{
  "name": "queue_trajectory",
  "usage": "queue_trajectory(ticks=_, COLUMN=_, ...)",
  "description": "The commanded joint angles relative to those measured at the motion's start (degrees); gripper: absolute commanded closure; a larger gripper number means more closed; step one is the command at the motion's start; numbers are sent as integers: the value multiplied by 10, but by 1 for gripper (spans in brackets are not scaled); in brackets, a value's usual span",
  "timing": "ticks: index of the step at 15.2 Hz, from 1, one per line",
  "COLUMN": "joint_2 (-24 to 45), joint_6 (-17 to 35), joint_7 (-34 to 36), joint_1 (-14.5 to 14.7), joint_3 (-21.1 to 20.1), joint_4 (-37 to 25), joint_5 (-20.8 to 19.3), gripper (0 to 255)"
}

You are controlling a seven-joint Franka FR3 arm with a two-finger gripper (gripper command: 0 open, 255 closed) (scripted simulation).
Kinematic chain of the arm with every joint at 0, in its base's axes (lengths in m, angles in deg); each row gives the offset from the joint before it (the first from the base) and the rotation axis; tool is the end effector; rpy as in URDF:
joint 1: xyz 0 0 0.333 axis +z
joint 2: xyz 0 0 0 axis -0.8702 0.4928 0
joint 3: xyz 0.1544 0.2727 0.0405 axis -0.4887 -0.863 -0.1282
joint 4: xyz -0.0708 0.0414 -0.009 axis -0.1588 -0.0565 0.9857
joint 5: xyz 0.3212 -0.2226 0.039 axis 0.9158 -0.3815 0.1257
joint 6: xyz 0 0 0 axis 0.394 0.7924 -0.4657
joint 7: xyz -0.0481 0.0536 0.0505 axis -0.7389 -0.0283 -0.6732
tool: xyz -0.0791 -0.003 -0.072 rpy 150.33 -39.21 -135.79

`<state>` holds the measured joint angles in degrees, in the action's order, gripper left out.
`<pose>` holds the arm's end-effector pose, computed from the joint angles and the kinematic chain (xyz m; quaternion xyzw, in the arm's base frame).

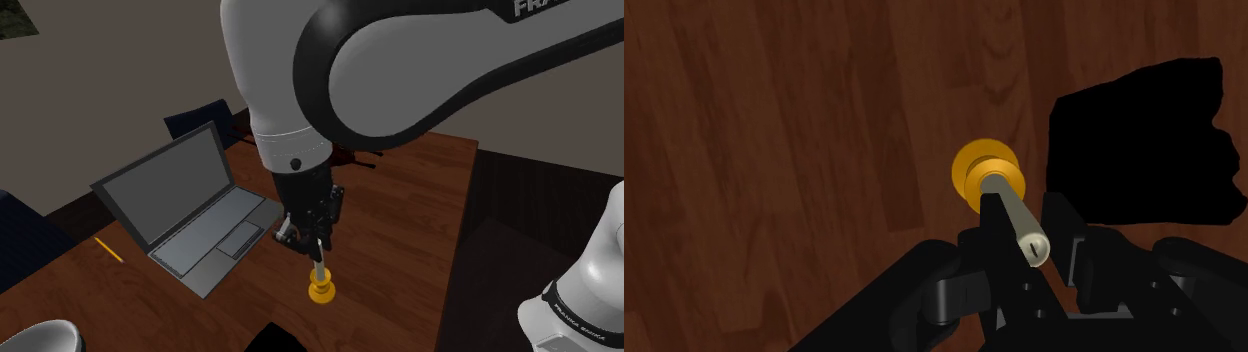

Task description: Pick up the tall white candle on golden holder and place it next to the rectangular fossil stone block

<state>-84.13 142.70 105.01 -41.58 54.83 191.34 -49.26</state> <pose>0.3558 0.4086 0.4964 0.9924 0.0989 -0.0727 0.0019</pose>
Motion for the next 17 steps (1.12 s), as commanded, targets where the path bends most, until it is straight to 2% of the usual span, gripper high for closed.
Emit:
queue_trajectory(ticks=1, joint_2=2, joint_6=16, joint_7=-1, joint_1=0, joint_3=0, joint_4=14, joint_5=-1, gripper=255)
queue_trajectory(ticks=17, joint_2=40, joint_6=135, joint_7=3, joint_1=4, joint_3=-4, joint_4=99, joint_5=-15, gripper=255)
